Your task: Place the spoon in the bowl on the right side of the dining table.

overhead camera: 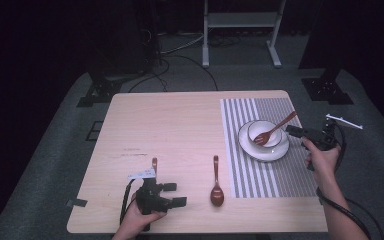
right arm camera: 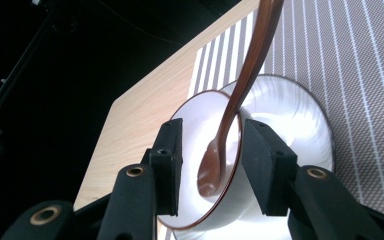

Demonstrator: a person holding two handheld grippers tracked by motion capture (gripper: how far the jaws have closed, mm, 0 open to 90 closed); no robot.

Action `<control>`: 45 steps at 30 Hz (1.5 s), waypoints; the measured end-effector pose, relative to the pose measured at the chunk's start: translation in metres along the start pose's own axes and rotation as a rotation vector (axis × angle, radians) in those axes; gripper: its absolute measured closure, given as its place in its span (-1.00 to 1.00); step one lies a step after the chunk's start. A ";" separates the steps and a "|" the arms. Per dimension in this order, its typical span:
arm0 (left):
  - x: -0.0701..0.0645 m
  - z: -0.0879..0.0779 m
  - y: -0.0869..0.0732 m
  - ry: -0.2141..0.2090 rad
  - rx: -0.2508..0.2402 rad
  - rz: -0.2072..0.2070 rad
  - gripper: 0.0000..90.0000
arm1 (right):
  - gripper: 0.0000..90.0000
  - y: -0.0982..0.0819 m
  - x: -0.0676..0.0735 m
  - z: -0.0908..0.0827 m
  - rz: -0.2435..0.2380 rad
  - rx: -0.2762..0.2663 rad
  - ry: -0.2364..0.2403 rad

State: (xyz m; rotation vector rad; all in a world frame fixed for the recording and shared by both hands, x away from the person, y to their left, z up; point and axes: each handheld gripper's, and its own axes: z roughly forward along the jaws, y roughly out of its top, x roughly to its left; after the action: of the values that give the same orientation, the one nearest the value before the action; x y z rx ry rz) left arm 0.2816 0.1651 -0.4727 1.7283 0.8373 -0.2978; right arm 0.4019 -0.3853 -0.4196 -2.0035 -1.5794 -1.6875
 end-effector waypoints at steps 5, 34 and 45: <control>0.000 -0.001 0.000 0.001 -0.002 0.003 -1.00 | 0.31 -0.008 0.002 -0.003 -0.007 0.012 0.019; -0.001 -0.001 0.000 0.005 -0.004 0.004 -1.00 | 0.24 -0.051 0.009 -0.024 -0.039 0.076 0.082; -0.001 -0.001 0.000 0.005 -0.005 0.001 -1.00 | 0.23 -0.067 0.010 -0.022 -0.038 0.088 0.111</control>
State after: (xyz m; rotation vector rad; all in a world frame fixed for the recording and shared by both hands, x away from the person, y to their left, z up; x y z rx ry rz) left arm 0.2811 0.1656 -0.4721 1.7254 0.8400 -0.2903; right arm 0.3368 -0.3614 -0.4377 -1.8170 -1.6341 -1.6791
